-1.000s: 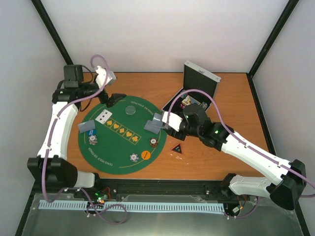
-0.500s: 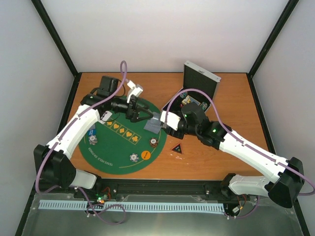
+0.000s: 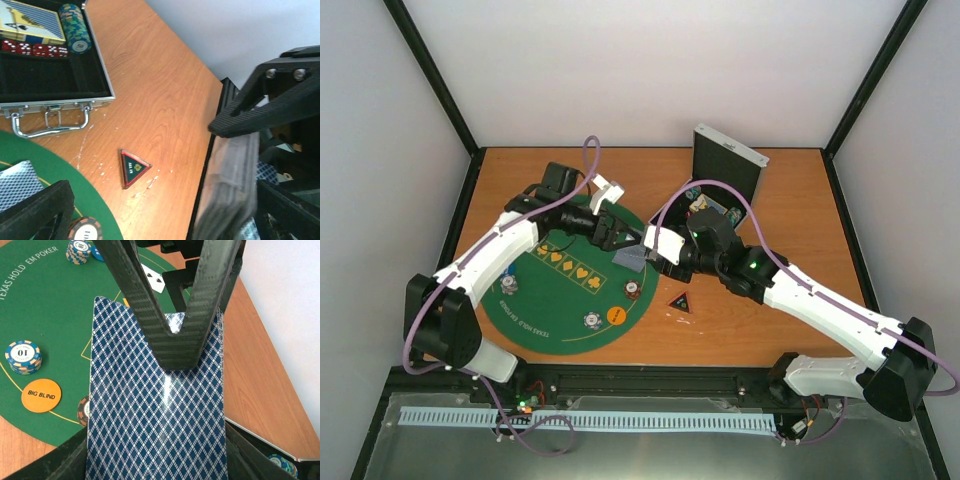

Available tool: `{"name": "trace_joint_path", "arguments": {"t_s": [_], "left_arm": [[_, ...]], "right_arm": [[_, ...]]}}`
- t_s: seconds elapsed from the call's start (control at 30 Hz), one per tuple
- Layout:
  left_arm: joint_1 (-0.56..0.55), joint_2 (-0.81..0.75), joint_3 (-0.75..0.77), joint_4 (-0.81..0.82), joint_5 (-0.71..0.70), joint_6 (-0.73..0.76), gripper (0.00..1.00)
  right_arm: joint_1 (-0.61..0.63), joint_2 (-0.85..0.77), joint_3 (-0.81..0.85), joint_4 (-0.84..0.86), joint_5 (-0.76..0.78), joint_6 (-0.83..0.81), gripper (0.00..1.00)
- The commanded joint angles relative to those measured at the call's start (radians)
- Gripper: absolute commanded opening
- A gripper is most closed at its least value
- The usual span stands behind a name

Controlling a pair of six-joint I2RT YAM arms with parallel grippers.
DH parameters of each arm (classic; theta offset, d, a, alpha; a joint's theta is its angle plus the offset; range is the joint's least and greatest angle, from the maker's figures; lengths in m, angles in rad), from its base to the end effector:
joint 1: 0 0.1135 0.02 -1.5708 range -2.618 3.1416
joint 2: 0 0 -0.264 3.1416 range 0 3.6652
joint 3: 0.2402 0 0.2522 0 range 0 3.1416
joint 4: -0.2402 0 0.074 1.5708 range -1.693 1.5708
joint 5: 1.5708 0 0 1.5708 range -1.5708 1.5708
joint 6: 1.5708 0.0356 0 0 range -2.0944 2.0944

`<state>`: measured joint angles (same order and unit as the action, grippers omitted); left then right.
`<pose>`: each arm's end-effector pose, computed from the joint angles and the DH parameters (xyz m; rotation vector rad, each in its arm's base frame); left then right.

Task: Distribute texas hold em gaming equipment

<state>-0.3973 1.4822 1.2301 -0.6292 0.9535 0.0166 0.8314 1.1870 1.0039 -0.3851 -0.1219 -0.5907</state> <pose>0.2737 -0.1463 0.3005 0.8983 2.1832 -1.3349 0.1754 0.1988 0.3139 -1.4544 1.5786 0.2711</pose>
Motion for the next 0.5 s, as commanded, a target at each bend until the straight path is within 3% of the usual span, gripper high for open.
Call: {"name": "trace_joint_path", "arguments": {"t_s": [0.0,0.47], "left_arm": [[-0.005,-0.002,0.001,0.028,-0.064,-0.02,0.96],[-0.005,-0.067,-0.018,-0.019,-0.098,0.036,0.97]], "right_arm": [[0.006,-0.008,0.023,0.034,-0.002,-0.001,0.52],[0.006,-0.038,0.001,0.027,0.022,-0.003,0.52]]}}
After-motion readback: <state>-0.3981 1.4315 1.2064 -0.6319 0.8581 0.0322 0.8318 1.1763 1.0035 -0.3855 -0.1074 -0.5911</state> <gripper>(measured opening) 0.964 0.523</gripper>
